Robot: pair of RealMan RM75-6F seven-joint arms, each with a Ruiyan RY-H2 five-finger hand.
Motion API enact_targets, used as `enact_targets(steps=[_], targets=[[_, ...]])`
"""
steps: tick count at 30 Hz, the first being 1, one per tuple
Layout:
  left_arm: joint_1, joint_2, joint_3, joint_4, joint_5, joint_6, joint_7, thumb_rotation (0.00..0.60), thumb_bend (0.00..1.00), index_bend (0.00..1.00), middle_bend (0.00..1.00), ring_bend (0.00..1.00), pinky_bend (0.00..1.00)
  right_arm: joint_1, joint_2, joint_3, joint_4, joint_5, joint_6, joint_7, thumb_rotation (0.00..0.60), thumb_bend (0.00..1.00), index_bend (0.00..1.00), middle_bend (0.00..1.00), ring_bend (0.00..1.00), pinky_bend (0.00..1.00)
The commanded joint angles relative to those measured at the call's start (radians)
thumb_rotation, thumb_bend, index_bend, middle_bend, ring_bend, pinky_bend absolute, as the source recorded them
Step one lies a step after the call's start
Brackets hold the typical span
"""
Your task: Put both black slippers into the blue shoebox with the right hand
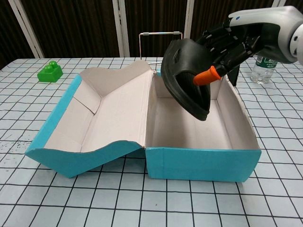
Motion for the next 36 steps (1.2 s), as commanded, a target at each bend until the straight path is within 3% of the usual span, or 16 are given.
enact_targets(steps=[1, 7, 12, 22, 36], targets=[[-0.001, 0.0, 0.0, 0.001, -0.001, -0.002, 0.0, 0.6, 0.71, 0.14, 0.01, 0.0, 0.02, 0.019, 0.03, 0.051, -0.041, 0.151, -0.03, 0.101, 0.6, 0.36, 0.62, 0.44, 0.29, 0.21], [0.0, -0.002, -0.001, 0.0, -0.001, 0.002, 0.003, 0.6, 0.71, 0.14, 0.01, 0.0, 0.02, 0.044, 0.072, 0.095, -0.084, 0.309, -0.048, 0.192, 0.6, 0.36, 0.62, 0.44, 0.29, 0.2], [0.0, -0.003, 0.0, -0.002, 0.0, 0.003, 0.01, 0.6, 0.71, 0.14, 0.01, 0.0, 0.02, 0.065, 0.091, 0.098, -0.067, 0.352, -0.11, 0.243, 0.6, 0.37, 0.62, 0.44, 0.29, 0.2], [-0.003, -0.006, -0.002, -0.001, -0.005, -0.002, 0.021, 0.6, 0.71, 0.14, 0.01, 0.0, 0.02, 0.055, 0.068, 0.066, 0.053, 0.226, -0.279, 0.376, 0.6, 0.38, 0.63, 0.44, 0.29, 0.2], [-0.003, -0.01, -0.002, -0.002, -0.007, -0.002, 0.035, 0.6, 0.71, 0.14, 0.01, 0.0, 0.02, 0.072, -0.031, 0.015, 0.215, 0.081, -0.31, 0.479, 0.6, 0.38, 0.63, 0.44, 0.29, 0.2]])
